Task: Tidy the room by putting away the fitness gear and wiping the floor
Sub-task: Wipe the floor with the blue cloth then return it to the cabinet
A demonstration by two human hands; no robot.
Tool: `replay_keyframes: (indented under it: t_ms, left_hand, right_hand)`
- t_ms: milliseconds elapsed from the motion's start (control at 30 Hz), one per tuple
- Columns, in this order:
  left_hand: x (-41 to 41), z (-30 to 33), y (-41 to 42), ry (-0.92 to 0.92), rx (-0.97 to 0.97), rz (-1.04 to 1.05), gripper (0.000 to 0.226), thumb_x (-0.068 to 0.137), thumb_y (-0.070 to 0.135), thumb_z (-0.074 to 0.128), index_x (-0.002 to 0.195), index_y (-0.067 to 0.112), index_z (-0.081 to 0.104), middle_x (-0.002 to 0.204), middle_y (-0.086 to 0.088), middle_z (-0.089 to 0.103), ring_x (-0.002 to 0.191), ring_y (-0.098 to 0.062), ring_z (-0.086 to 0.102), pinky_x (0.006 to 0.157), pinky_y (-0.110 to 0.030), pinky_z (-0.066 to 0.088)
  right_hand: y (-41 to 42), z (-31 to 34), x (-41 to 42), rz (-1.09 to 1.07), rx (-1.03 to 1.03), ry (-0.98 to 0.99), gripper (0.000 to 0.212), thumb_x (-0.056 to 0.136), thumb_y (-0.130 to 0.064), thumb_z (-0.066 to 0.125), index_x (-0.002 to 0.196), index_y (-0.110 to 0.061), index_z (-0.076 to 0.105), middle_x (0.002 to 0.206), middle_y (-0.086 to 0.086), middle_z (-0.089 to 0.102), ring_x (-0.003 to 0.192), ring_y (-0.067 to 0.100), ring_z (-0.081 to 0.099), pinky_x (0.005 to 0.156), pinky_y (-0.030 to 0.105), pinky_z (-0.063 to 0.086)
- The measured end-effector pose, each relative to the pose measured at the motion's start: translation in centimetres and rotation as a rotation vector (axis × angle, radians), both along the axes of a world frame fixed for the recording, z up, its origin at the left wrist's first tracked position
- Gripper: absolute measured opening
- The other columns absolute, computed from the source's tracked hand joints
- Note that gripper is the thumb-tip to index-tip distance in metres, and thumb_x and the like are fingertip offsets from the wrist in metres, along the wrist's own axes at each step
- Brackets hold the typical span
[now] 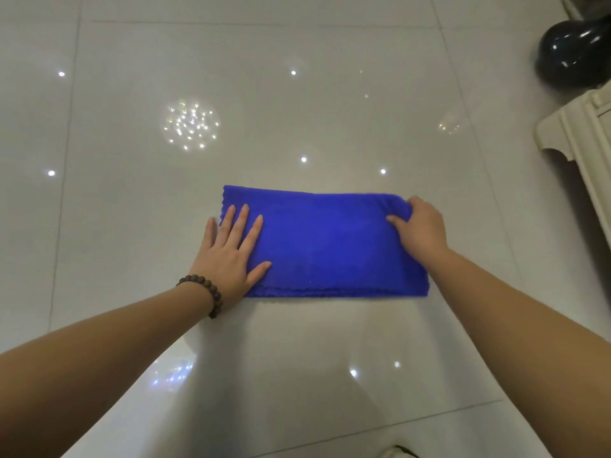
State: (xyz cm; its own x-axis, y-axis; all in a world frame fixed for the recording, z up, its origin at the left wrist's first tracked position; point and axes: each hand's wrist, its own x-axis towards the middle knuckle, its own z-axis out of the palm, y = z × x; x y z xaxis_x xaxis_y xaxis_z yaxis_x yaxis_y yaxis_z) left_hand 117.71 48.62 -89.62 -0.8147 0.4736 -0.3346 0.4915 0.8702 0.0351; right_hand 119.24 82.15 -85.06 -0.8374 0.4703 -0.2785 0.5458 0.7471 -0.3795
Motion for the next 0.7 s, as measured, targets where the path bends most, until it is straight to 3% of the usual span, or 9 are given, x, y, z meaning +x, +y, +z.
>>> replay_keyframes:
  t_ms: [100, 200, 267, 333, 400, 500, 600, 700]
  left_hand:
    - [-0.6, 0.3, 1.2, 0.013, -0.021, 0.012, 0.082, 0.083, 0.073, -0.008, 0.145, 0.022, -0.029, 0.158, -0.009, -0.022, 0.145, -0.028, -0.02, 0.118, -0.049, -0.007]
    - [-0.9, 0.7, 1.9, -0.006, -0.04, 0.015, 0.085, 0.085, 0.072, 0.001, 0.147, 0.02, -0.025, 0.158, -0.011, -0.022, 0.145, -0.028, -0.02, 0.118, -0.05, -0.008]
    - [-0.8, 0.7, 1.4, 0.002, -0.032, 0.014, 0.087, 0.082, 0.076, -0.005, 0.145, 0.02, -0.027, 0.158, -0.01, -0.023, 0.145, -0.028, -0.019, 0.117, -0.051, -0.009]
    - [-0.7, 0.5, 0.6, 0.002, -0.015, 0.02, 0.09, 0.076, 0.078, -0.01, 0.143, 0.021, -0.029, 0.157, -0.008, -0.023, 0.146, -0.026, -0.019, 0.117, -0.052, -0.01]
    - [-0.6, 0.4, -0.2, -0.002, -0.011, 0.028, 0.092, 0.076, 0.08, -0.006, 0.144, 0.021, -0.028, 0.157, -0.007, -0.023, 0.146, -0.024, -0.019, 0.117, -0.052, -0.008]
    - [-0.6, 0.5, -0.7, -0.011, -0.015, 0.023, 0.095, 0.08, 0.082, 0.003, 0.147, 0.021, -0.026, 0.158, -0.007, -0.023, 0.146, -0.023, -0.02, 0.117, -0.052, -0.007]
    - [-0.7, 0.9, -1.1, -0.036, 0.003, 0.011, 0.097, 0.081, 0.082, 0.008, 0.148, 0.019, -0.024, 0.157, -0.005, -0.025, 0.145, -0.022, -0.02, 0.117, -0.051, -0.009]
    - [-0.6, 1.3, -1.9, -0.033, 0.025, 0.034, 0.099, 0.078, 0.081, 0.005, 0.15, 0.017, -0.019, 0.158, -0.006, -0.022, 0.146, -0.022, -0.018, 0.117, -0.051, -0.008]
  right_hand:
    - [1.5, 1.3, -3.0, -0.059, -0.075, 0.059, 0.035, 0.084, -0.028, 0.069, 0.106, -0.007, 0.051, 0.104, 0.013, 0.059, 0.092, 0.027, 0.054, 0.072, 0.029, 0.035]
    - [2.3, 1.4, -2.8, -0.162, -0.13, -0.122, 0.061, 0.077, -0.041, 0.075, 0.12, -0.006, 0.049, 0.113, 0.01, 0.058, 0.101, 0.029, 0.056, 0.076, 0.033, 0.041]
    - [2.5, 1.2, -1.6, -0.163, -0.212, -0.203, 0.048, 0.078, -0.04, 0.075, 0.11, -0.009, 0.058, 0.111, 0.009, 0.063, 0.093, 0.026, 0.058, 0.073, 0.033, 0.043]
    - [2.1, 2.3, -1.0, -0.17, -0.377, -0.137, 0.028, 0.082, -0.03, 0.072, 0.103, -0.013, 0.062, 0.109, 0.008, 0.067, 0.089, 0.022, 0.062, 0.075, 0.034, 0.049]
    - [0.9, 4.4, -1.2, -0.147, -0.524, -0.05, 0.024, 0.086, -0.023, 0.067, 0.107, -0.013, 0.063, 0.108, 0.007, 0.068, 0.092, 0.023, 0.066, 0.08, 0.039, 0.055]
    - [-3.2, 8.3, -2.1, -0.01, -0.686, 0.032, 0.024, 0.089, -0.015, 0.06, 0.112, -0.011, 0.06, 0.102, 0.01, 0.069, 0.088, 0.024, 0.068, 0.077, 0.043, 0.055]
    - [-9.3, 10.2, -3.2, 0.181, -0.656, 0.094, 0.016, 0.087, -0.011, 0.06, 0.099, -0.001, 0.058, 0.083, 0.015, 0.065, 0.072, 0.025, 0.061, 0.065, 0.037, 0.05]
    - [-15.1, 8.9, -4.2, 0.352, -0.577, 0.138, 0.009, 0.084, -0.012, 0.061, 0.088, -0.006, 0.057, 0.079, 0.01, 0.065, 0.072, 0.028, 0.059, 0.069, 0.034, 0.047]
